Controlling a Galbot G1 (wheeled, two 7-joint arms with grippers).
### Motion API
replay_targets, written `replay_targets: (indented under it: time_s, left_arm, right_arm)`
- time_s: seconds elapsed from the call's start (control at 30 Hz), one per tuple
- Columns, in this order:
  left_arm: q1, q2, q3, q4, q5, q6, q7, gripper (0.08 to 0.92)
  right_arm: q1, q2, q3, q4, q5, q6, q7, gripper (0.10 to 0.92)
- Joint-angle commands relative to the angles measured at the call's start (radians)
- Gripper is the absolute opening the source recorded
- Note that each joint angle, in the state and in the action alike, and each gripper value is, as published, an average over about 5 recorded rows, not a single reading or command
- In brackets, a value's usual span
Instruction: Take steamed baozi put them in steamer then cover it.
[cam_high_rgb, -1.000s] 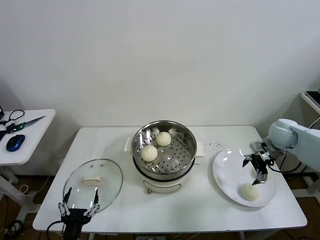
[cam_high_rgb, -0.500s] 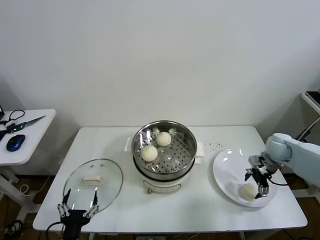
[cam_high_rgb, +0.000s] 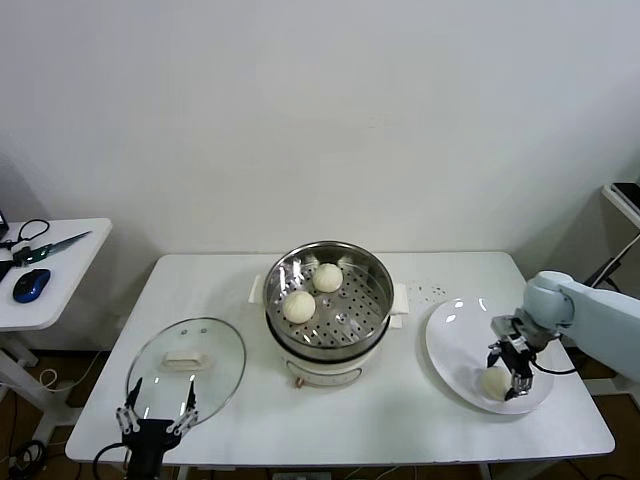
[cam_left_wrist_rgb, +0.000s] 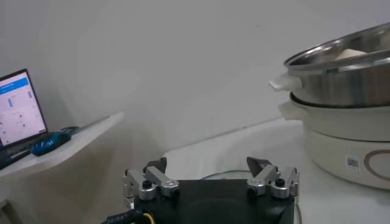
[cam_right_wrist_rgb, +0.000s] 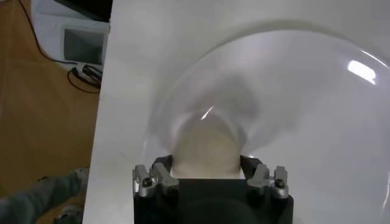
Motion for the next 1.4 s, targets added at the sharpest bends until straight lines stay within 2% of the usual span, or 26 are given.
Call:
replay_targets:
  time_s: [0.03,0.13,0.27,0.5,0.67,1.1,1.4]
  left_arm:
    - [0.0,0.001,0.001,-0.002,0.001,0.001,0.0,0.823]
    - [0.002,0.003,0.003,-0.004,0.002,0.002,0.0,0.823]
    - [0.004,0.005,0.005,-0.009,0.003,0.002,0.001,0.823]
    - [0.008,0.005,0.008,-0.016,0.005,0.002,0.001,0.823]
    - [0.007,0.005,0.012,-0.017,0.008,0.004,0.002,0.823]
    - [-0.004,0.009,0.012,0.004,0.005,0.001,0.002,0.823]
    - [-0.008,0.015,0.005,0.014,-0.004,0.001,0.002,0.823]
  right_arm:
    - [0.026,0.007,-0.014,-0.007,0.0,0.009,0.0,0.698]
    - [0.106,0.024,-0.049,-0.012,0.012,0.063,-0.007,0.696]
    - [0.258,0.074,-0.102,-0.03,-0.025,0.219,-0.04,0.696]
    - [0.559,0.224,-0.183,-0.013,-0.136,0.52,-0.117,0.692]
    - [0.677,0.345,-0.195,0.021,-0.147,0.645,-0.148,0.695]
    - [0.626,0.682,-0.111,0.032,-0.127,0.694,-0.148,0.696]
    - [0.502,0.785,-0.16,0.03,-0.122,0.678,-0.139,0.696]
